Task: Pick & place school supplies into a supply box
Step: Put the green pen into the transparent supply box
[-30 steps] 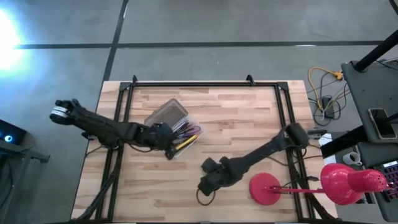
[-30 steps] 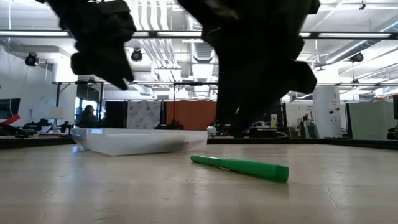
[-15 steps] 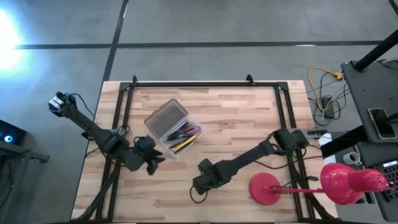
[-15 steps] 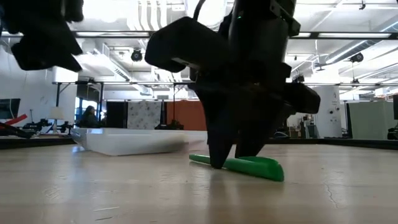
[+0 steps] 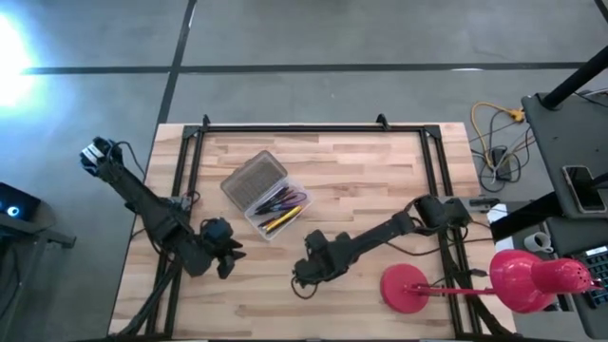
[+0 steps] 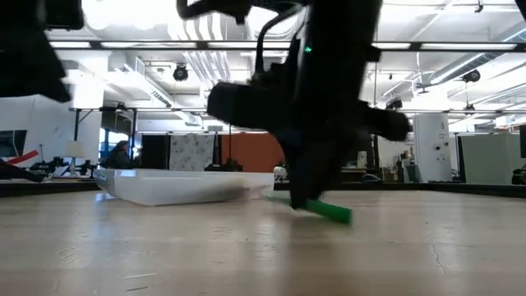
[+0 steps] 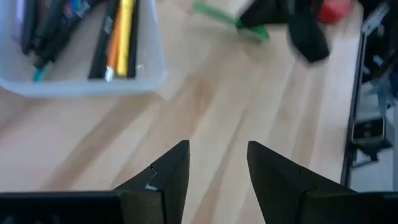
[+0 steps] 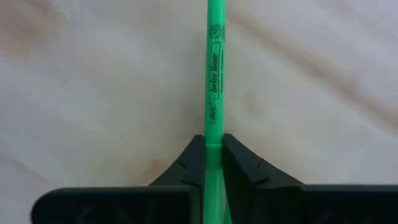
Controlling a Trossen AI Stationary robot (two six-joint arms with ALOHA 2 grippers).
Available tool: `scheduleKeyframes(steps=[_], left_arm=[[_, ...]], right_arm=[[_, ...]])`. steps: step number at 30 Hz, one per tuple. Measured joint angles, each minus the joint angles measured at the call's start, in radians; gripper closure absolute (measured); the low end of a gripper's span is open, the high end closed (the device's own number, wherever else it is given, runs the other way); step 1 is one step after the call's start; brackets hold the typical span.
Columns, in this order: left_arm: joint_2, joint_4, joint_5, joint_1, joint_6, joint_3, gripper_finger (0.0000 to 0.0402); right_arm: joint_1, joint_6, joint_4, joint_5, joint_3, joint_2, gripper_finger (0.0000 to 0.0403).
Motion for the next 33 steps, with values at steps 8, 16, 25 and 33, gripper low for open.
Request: scheduleKeyframes(steps=[8, 16, 25, 33], left_arm=[[0.092, 0.002, -0.022, -0.089, -0.08, 0.0, 0.0256], [0.172, 0.055, -0.022, -0.109, -0.181, -0.001, 0.0256], [0.184, 0.101, -0.102, -0.109, -0.263, -0.001, 0.0256], [0.18, 0.103, -0.155, -0.088, -0.328, -0.001, 0.0256]], right_arm=[[-0.098, -0.874, 0.021, 0.088, 0.18, -0.085, 0.0388], [-0.27, -1.518, 0.005, 0.019, 0.31, -0.086, 0.0376], [-0.368, -1.833, 0.008, -0.123, 0.303, -0.059, 0.0376], [-0.358, -1.932, 0.09, -0.127, 0.315, 0.011, 0.0343]])
